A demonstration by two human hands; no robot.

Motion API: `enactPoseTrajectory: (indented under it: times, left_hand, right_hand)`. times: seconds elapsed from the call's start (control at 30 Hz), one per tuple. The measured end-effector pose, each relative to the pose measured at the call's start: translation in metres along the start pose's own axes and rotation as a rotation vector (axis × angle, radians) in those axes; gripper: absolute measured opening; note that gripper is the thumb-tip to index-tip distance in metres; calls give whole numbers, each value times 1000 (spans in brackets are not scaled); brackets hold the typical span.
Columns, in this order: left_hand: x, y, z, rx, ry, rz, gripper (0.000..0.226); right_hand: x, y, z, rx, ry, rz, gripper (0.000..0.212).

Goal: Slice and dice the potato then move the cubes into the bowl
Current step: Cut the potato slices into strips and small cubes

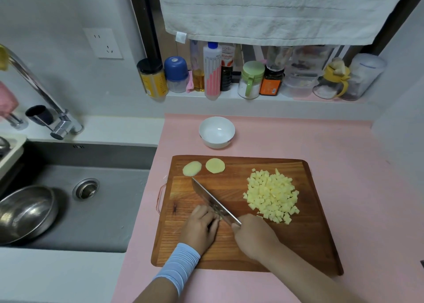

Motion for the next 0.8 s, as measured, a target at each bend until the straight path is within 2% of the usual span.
enactPoseTrajectory:
  times: [0.2, 0.4, 0.8]
  left_hand:
    - [-4, 5, -13, -3, -54, -17, 11]
    - [0, 8, -11, -22, -30, -20, 12]
    - [-3, 11, -11, -46, -57, -51, 5]
  right_hand:
    - [-1, 1, 4, -3, -2, -7, 32]
    - [-3, 4, 1, -23, -9, -24, 25]
    - [-13, 9, -26, -65, -112, -136, 31]
Point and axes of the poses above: each hand's wrist, its own z-axis towards the middle knuckle, its own x-axis out of the palm, y = z × x, the point moved 10 cm from there along z, towards the middle knuckle, and after that the axes turned 11 degrees about y, right-handed, at the moved point
